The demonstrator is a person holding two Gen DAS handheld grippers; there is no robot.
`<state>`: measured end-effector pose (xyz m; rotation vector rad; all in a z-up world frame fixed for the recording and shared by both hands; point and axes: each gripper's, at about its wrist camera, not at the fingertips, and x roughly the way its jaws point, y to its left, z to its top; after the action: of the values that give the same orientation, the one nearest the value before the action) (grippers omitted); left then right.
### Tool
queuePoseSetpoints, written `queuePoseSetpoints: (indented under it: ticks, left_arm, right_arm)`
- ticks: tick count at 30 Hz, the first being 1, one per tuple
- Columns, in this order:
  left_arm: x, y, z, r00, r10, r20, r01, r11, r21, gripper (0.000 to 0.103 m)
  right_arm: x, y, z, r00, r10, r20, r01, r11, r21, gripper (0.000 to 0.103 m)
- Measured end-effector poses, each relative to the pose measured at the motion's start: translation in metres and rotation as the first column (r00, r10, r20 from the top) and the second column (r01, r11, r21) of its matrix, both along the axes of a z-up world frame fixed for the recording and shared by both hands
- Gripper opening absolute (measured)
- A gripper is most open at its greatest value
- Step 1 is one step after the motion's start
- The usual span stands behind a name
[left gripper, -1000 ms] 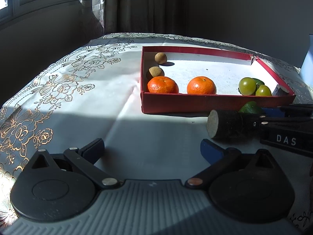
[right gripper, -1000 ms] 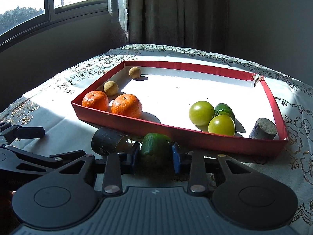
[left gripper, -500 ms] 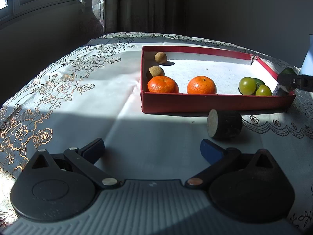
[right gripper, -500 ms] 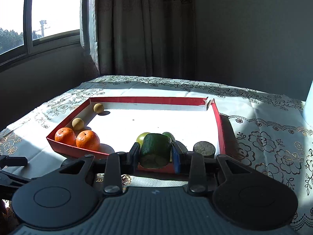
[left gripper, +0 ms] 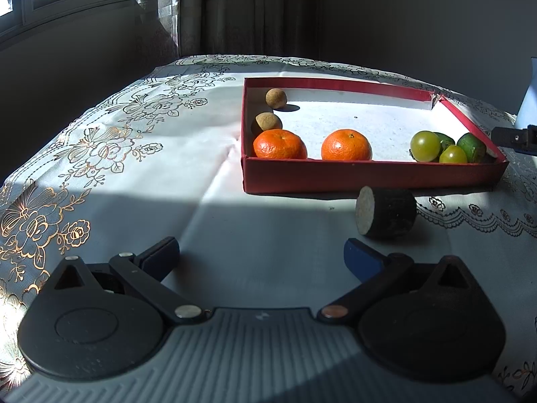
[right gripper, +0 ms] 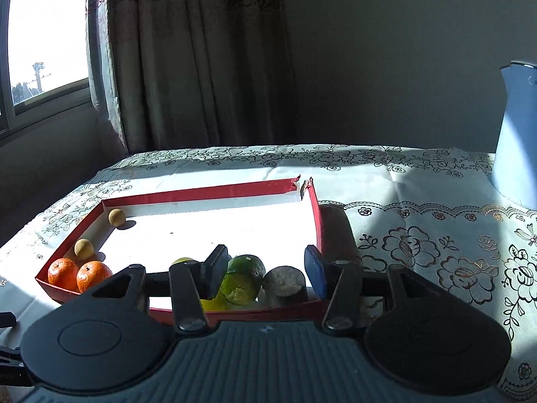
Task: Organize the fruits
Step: 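Carry the cucumber chunk into the red box and open the right gripper, then lift the right gripper away from the red box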
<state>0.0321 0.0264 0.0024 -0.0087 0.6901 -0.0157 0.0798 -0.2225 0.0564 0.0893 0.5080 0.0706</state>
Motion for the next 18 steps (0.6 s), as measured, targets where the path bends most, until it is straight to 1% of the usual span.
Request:
queuePoseSetpoints:
  ticks: [2,5,7,8,9,11,14,16,17,18]
  left_arm:
    - [0.000,0.000,0.000,1.000,0.000,0.000,0.000,1.000,0.000,0.103]
    - [0.000,0.000,0.000,1.000,0.000,-0.001,0.000,1.000,0.003,0.103]
    - [0.000,-0.001,0.000,1.000,0.001,-0.002,-0.001,1.000,0.005,0.103]
    - [0.000,-0.001,0.000,1.000,0.001,-0.002,-0.001,1.000,0.006,0.103]
    - [0.000,-0.001,0.000,1.000,0.001,-0.002,-0.001,1.000,0.006,0.103]
    - [0.000,-0.001,0.000,1.000,0.002,-0.002,-0.002,1.000,0.010,0.103]
    - [0.000,-0.001,0.000,1.000,0.004,-0.002,-0.004,1.000,0.014,0.103]
    - [0.000,-0.001,0.000,1.000,0.004,-0.002,-0.004,1.000,0.017,0.103]
    - [0.000,-0.002,0.000,1.000,0.004,-0.002,-0.004,1.000,0.018,0.103]
    - [0.000,-0.002,0.000,1.000,0.005,-0.002,-0.005,1.000,0.020,0.103]
  right_arm:
    - [-0.012,-0.002,-0.004,1.000,-0.003,-0.021,0.002,1.000,-0.026,0.062]
    - [-0.032,-0.006,-0.012,0.998,0.008,-0.060,-0.011,0.999,-0.050,0.065]
    - [-0.041,-0.007,-0.018,0.996,0.006,-0.092,-0.012,0.998,-0.058,0.069]
    - [-0.045,-0.007,-0.021,0.994,0.001,-0.108,-0.008,0.998,-0.062,0.074]
    - [-0.047,-0.007,-0.024,0.993,-0.003,-0.118,-0.005,0.998,-0.065,0.078]
    - [-0.049,-0.005,-0.030,0.990,-0.005,-0.139,-0.005,0.997,-0.075,0.081]
    - [-0.047,-0.002,-0.037,0.985,-0.006,-0.174,-0.011,0.995,-0.096,0.082]
    - [-0.046,0.001,-0.038,0.983,-0.018,-0.182,-0.004,0.993,-0.116,0.087]
    - [-0.046,0.000,-0.039,0.983,-0.020,-0.185,-0.001,0.993,-0.116,0.093]
    - [-0.045,0.000,-0.039,0.981,-0.020,-0.192,-0.002,0.993,-0.115,0.094]
